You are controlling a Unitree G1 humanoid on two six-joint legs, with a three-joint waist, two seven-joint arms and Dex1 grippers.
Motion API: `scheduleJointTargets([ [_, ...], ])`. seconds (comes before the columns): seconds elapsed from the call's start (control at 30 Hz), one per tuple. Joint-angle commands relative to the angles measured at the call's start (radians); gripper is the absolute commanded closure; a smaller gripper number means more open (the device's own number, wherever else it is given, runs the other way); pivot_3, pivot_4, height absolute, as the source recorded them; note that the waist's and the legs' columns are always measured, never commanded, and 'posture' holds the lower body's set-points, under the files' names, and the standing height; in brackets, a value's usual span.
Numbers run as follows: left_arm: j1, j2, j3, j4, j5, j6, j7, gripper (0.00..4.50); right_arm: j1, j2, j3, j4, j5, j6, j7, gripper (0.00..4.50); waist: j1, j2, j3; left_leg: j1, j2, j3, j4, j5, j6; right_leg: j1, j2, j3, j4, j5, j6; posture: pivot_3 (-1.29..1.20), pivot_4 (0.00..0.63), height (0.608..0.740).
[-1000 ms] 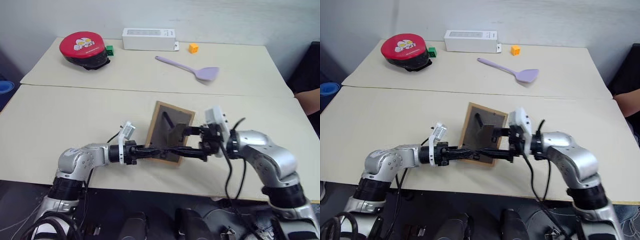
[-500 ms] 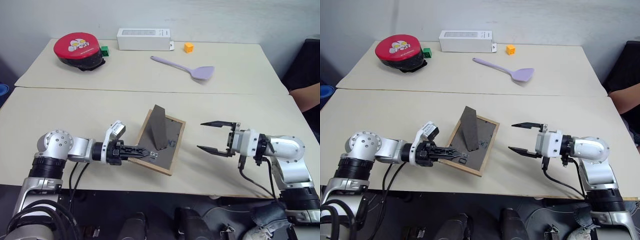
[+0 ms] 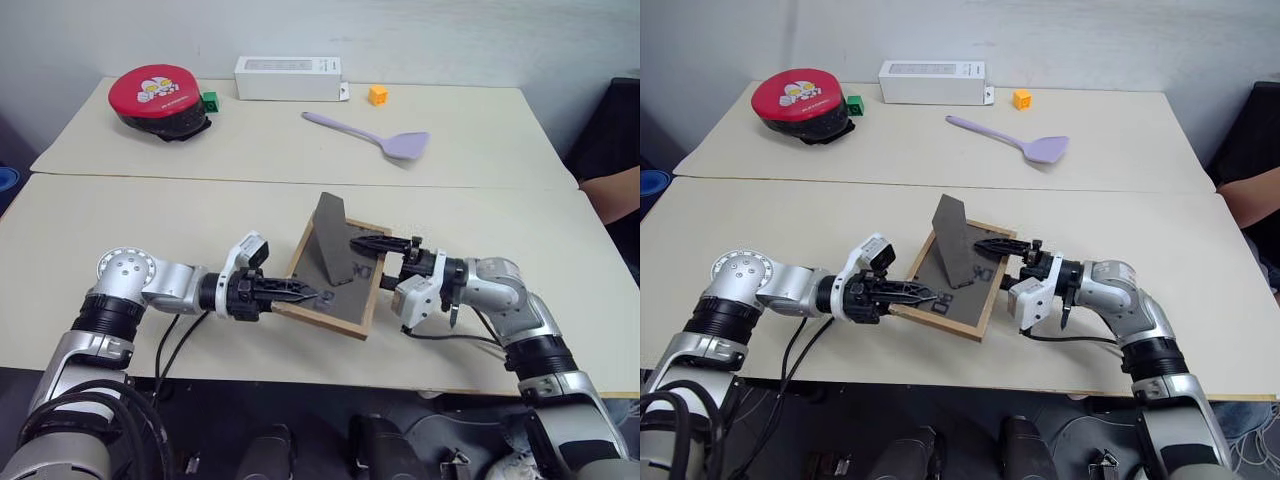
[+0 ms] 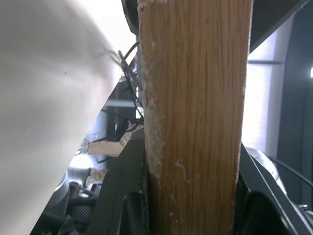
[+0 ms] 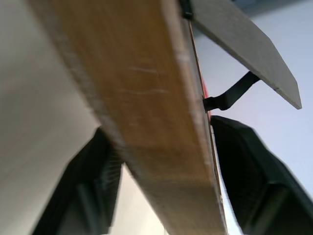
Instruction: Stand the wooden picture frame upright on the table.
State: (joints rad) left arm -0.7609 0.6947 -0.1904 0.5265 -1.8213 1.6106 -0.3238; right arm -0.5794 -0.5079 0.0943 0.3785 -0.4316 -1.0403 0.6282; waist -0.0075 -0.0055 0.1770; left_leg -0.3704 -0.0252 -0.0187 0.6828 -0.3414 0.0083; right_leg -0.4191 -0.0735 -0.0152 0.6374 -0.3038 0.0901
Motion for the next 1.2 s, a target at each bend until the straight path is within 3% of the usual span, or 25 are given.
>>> scheduleJointTargets([
  [0.03,-0.002,0.038,-0.01,-0.024,-0.103,0.004,0.028,3.23,-0.003,-0.022,0.019,0.042,-0.004,-0.012,-0.07,2.24,-0.005,0.0,0.0,0.0,0.0,0.0,0.0,0.0,0.0,0.0,0.0,0.0,0.0,0.0,0.0,0.0,0.15,0.74],
  [0.17,0.008,0.042,-0.019,-0.029,-0.15,-0.016,0.063,3.23,-0.008,-0.044,0.031,0.067,-0.035,-0.036,-0.146,2.94,-0.011,0.0,0.0,0.0,0.0,0.0,0.0,0.0,0.0,0.0,0.0,0.0,0.0,0.0,0.0,0.0,0.15,0.74],
  [0.33,0.063,0.034,0.081,-0.134,-0.151,-0.136,0.163,3.23,-0.012,-0.059,0.043,0.069,-0.039,-0.031,-0.202,2.97,-0.022,0.0,0.0,0.0,0.0,0.0,0.0,0.001,-0.001,0.0,0.001,0.0,0.0,0.0,0.0,0.0,0.15,0.74],
  [0.57,0.158,0.161,0.23,-0.287,-0.151,-0.2,0.153,1.0,-0.022,-0.077,0.063,0.046,0.008,-0.05,-0.233,3.23,-0.027,0.0,0.0,0.0,0.0,0.0,-0.002,0.001,-0.002,-0.007,0.002,0.006,0.005,0.0,-0.001,0.0,0.15,0.74],
  [0.63,0.186,0.214,0.297,-0.314,-0.067,-0.21,0.1,0.95,-0.02,-0.084,0.072,0.041,0.039,-0.048,-0.222,3.23,-0.027,0.0,0.0,0.0,0.0,0.0,-0.003,0.001,-0.003,-0.008,0.002,0.007,0.005,0.0,-0.001,0.0,0.15,0.74],
  [0.73,0.262,0.28,0.377,-0.398,0.169,-0.305,-0.079,0.95,-0.009,-0.095,0.092,0.032,0.142,-0.021,-0.179,3.23,-0.026,0.0,0.0,0.0,0.0,0.0,-0.003,0.001,-0.003,-0.008,0.003,0.007,0.004,-0.001,-0.001,0.0,0.15,0.74],
  [0.8,0.354,0.32,0.398,-0.499,0.421,-0.537,-0.321,0.95,0.026,-0.078,0.102,-0.022,0.368,0.123,-0.08,3.23,-0.026,0.0,0.0,0.0,-0.001,0.001,-0.004,0.001,-0.003,-0.008,0.003,0.007,0.003,-0.001,-0.002,0.0,0.15,0.74],
  [0.9,0.43,0.28,0.406,-0.551,0.721,-0.894,-0.493,0.78,0.103,-0.04,0.086,-0.219,0.854,0.623,0.124,3.23,-0.018,0.001,0.001,0.0,0.001,0.0,-0.005,0.001,-0.003,-0.007,0.002,0.006,-0.002,-0.001,-0.002,0.0,0.15,0.74],
  [0.97,0.464,0.246,0.373,-0.574,0.884,-1.087,-0.584,0.38,0.117,-0.063,0.062,-0.297,1.043,0.943,0.18,3.23,-0.011,0.001,0.001,-0.001,0.001,-0.001,-0.003,0.001,-0.003,-0.006,0.002,0.005,-0.002,-0.001,-0.002,0.0,0.15,0.74],
  [1.0,0.477,0.235,0.354,-0.581,0.953,-1.158,-0.625,0.05,0.119,-0.077,0.051,-0.322,1.097,1.057,0.193,3.23,-0.008,0.001,0.001,-0.001,0.001,-0.001,-0.003,0.001,-0.002,-0.005,0.001,0.005,-0.002,-0.001,-0.002,0.0,0.15,0.74],
  [1.07,0.498,0.172,0.324,-0.584,1.098,-1.387,-0.706,0.0,0.096,-0.085,0.02,-0.317,1.195,1.292,0.176,3.23,0.0,0.001,0.001,-0.001,0.001,-0.001,-0.003,0.0,-0.001,-0.005,0.0,0.005,-0.002,-0.001,-0.002,0.0,0.15,0.74],
  [1.2,0.503,0.102,0.309,-0.605,1.141,-1.409,-0.736,0.0,0.055,-0.033,-0.022,-0.215,1.12,1.33,0.152,3.23,0.006,0.001,0.001,-0.002,0.0,0.0,-0.003,-0.001,0.0,-0.007,0.0,0.006,-0.002,-0.001,-0.002,0.0,0.15,0.74],
])
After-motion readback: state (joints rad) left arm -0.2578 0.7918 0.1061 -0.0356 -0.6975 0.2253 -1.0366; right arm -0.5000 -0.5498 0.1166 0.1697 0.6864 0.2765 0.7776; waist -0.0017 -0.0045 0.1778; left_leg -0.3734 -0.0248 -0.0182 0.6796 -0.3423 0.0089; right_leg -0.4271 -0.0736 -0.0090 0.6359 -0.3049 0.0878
